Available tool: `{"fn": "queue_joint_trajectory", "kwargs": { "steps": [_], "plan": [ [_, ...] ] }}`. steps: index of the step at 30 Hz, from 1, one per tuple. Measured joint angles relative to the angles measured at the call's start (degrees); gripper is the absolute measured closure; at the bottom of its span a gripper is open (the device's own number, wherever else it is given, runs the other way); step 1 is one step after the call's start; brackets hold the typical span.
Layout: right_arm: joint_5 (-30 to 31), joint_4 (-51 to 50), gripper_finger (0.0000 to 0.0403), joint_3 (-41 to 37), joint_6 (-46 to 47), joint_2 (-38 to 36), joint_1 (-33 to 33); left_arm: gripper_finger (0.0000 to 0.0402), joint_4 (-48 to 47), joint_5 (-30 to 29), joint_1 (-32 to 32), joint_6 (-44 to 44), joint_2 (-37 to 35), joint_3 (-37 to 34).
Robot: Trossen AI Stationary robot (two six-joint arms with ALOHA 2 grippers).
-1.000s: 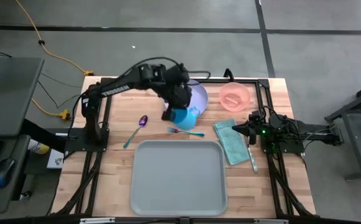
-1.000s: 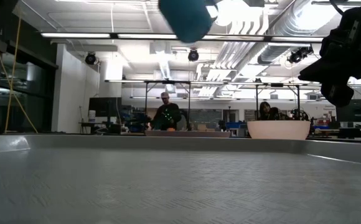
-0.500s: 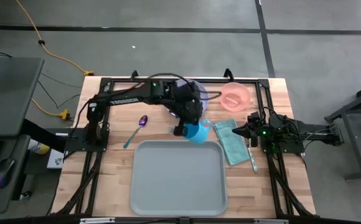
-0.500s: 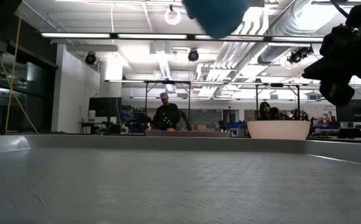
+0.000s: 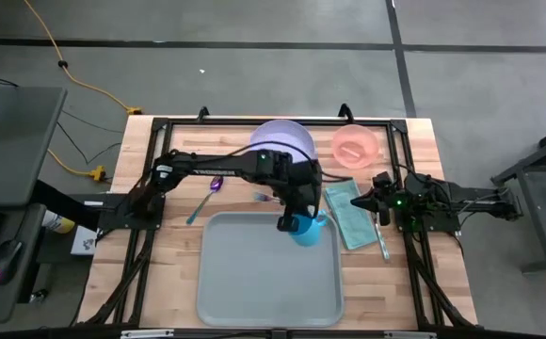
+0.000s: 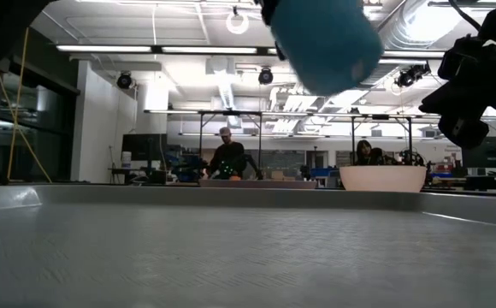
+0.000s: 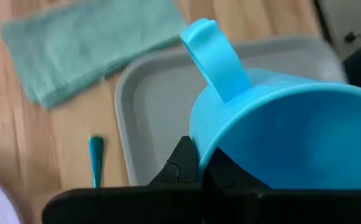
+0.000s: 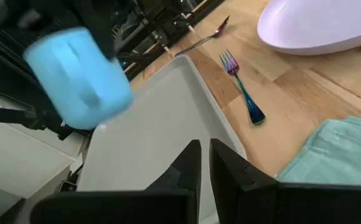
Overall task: Set up tray
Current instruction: Put the blue mug on the gray serving tray
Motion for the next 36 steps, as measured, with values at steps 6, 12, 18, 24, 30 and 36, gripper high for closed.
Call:
{"fn": "queue_joint_trajectory", "kwargs": {
  "steps": [6, 12, 18, 24, 30, 36],
  "plan": [
    [0.27, 0.06, 0.0391, 0.00, -0.01, 0.59, -0.01, 0.0383, 2.11, -10.07, 0.16, -0.89, 3.94, 0.00],
    [0.44, 0.07, 0.0391, 0.00, -0.87, 0.70, 0.00, 0.0383, 2.61, -12.08, 0.52, 2.07, 7.40, -0.02],
    [0.54, 0.04, 0.0391, 0.00, -0.87, 1.22, -0.01, 0.0383, 5.13, -10.60, 0.45, 0.91, 7.83, 0.00],
    [0.66, 0.07, 0.0391, 0.00, -0.87, 1.31, 0.00, 0.0383, 7.18, -11.61, 0.50, -0.44, 7.83, 0.00],
    [0.63, 0.04, 0.0391, 0.00, -0.90, 1.29, -0.01, 0.0383, 9.32, -6.94, 0.48, -1.96, 7.83, 0.00],
    [0.63, 0.04, 0.0391, 0.00, -1.07, 1.29, 0.00, 0.0383, 11.10, -5.69, 0.44, -2.00, 7.82, 0.02]
  ]
}}
